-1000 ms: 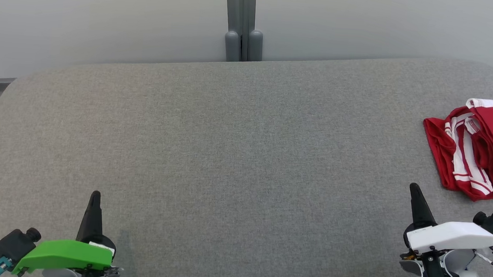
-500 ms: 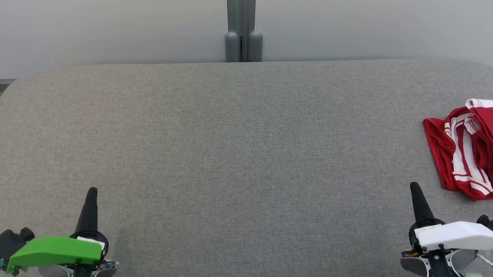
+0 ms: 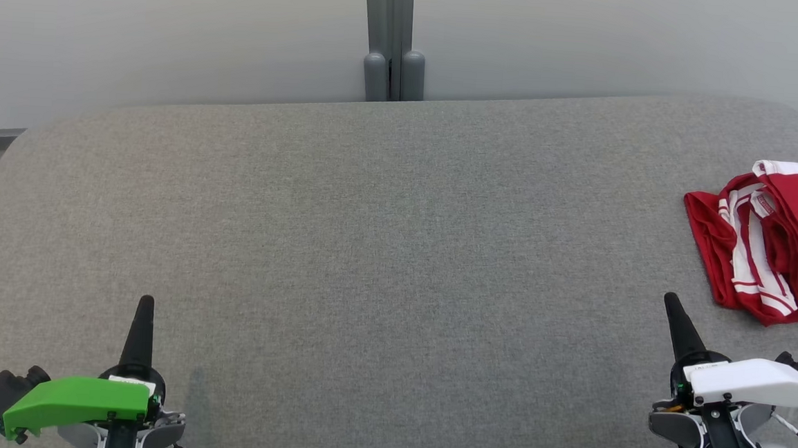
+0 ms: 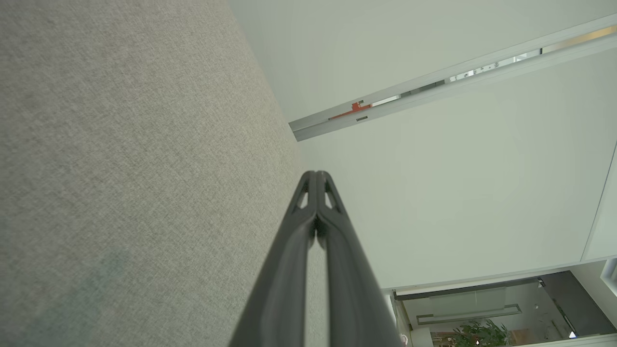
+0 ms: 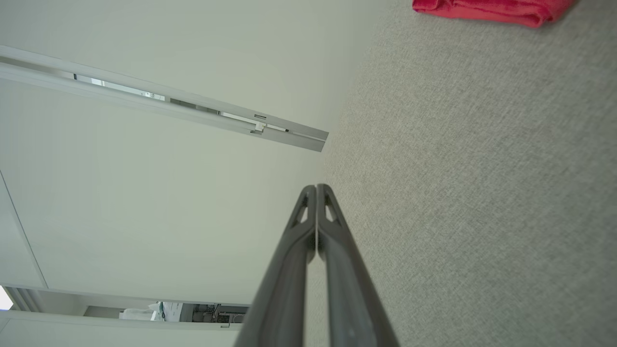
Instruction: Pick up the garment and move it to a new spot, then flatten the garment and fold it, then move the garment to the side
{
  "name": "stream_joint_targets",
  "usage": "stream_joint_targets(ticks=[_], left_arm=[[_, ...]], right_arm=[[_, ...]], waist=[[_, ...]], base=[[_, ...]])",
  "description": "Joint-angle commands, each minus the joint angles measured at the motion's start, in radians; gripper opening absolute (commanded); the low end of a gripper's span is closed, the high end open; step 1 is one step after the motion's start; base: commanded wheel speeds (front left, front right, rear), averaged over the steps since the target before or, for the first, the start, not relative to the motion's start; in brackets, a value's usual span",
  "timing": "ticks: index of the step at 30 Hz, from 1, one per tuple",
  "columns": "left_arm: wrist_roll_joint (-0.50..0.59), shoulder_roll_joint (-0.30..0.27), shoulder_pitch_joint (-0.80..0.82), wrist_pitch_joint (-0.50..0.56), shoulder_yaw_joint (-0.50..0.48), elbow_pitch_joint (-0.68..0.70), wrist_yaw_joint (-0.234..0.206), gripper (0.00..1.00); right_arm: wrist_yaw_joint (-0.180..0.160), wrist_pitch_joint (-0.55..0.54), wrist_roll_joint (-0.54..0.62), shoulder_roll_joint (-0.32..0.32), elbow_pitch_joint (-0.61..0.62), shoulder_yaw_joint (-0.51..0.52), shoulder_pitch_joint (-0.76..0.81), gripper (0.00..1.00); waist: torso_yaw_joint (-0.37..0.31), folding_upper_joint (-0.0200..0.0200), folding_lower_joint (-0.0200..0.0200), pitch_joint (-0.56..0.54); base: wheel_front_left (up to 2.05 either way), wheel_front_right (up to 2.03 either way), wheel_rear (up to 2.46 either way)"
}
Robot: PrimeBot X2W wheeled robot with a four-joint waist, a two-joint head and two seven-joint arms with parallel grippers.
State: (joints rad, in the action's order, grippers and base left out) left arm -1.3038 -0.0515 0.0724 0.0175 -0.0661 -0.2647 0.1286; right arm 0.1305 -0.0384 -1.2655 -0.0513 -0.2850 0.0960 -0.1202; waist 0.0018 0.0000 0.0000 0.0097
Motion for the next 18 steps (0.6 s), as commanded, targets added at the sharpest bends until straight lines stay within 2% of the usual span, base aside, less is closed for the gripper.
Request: stream_joint_targets(ticks=[1,18], left_arm=[[-0.021,-0.008,0.023,0.006,-0.007,0.009,0.003,0.00],[-0.153,-0.008,0.033,0.045,-0.022,0.015,0.003,0.00]], right_arm=[[0.001,-0.006,-0.024,-0.002,0.012,0.003,0.005,0.00],[0.000,-0.039,-0.168,-0.001,0.026,0.010,0.009,0.00]], waist=[[0.000,0.0000,0.0000,0.000],[-0.001,0.0000,0.0000,-0.003]], base=[[0.00,0.00,0.00],[0.00,0.00,0.00]])
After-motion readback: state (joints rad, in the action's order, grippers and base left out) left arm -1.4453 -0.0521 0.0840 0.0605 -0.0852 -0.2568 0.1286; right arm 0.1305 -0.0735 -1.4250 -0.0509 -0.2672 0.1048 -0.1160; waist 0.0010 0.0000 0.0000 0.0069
